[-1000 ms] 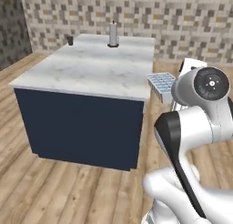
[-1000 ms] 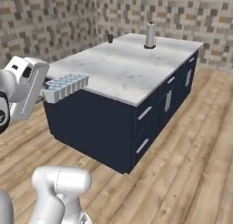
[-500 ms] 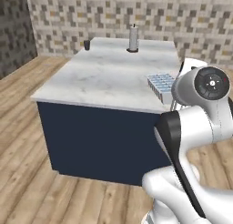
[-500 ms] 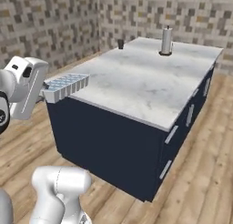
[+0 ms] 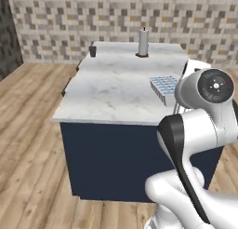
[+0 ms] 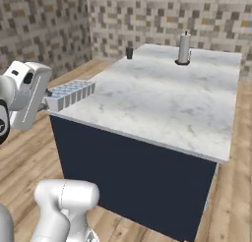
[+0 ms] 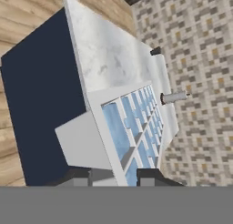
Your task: Open the freezer door, pick up the ice cube tray from the freezer, and place it on the dining counter.
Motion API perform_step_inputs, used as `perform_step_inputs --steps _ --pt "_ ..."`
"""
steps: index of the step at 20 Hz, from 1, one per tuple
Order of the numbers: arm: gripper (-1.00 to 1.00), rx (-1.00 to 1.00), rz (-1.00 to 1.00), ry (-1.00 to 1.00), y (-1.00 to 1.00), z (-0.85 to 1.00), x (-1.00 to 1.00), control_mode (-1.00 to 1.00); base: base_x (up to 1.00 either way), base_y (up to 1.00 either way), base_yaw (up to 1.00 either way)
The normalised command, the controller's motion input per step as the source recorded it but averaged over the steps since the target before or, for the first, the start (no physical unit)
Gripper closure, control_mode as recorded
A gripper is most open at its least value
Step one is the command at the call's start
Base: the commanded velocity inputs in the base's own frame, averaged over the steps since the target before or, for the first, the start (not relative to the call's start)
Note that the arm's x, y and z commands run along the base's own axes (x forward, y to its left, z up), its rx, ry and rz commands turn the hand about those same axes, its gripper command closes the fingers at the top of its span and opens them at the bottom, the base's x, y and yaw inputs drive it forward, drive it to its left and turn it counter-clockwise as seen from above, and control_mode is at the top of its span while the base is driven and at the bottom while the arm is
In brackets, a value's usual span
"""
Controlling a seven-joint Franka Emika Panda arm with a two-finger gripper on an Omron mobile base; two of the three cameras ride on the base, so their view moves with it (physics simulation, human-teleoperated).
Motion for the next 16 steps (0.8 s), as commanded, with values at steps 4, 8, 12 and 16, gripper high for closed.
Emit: perform_step_inputs --steps 4,8,12,16 --pt "1.0 0.0 0.0 0.0 0.0 0.0 0.0 1.0 0.74 0.84 -0.39" --pt "1.0 0.0 0.0 0.0 0.0 0.0 0.0 1.0 0.69 0.76 -0.41" --pt "1.0 0.0 0.0 0.0 0.0 0.0 0.0 1.0 0.67 0.71 -0.38" --pt "1.0 0.0 0.0 0.0 0.0 0.0 0.0 1.0 0.64 0.56 -0.22"
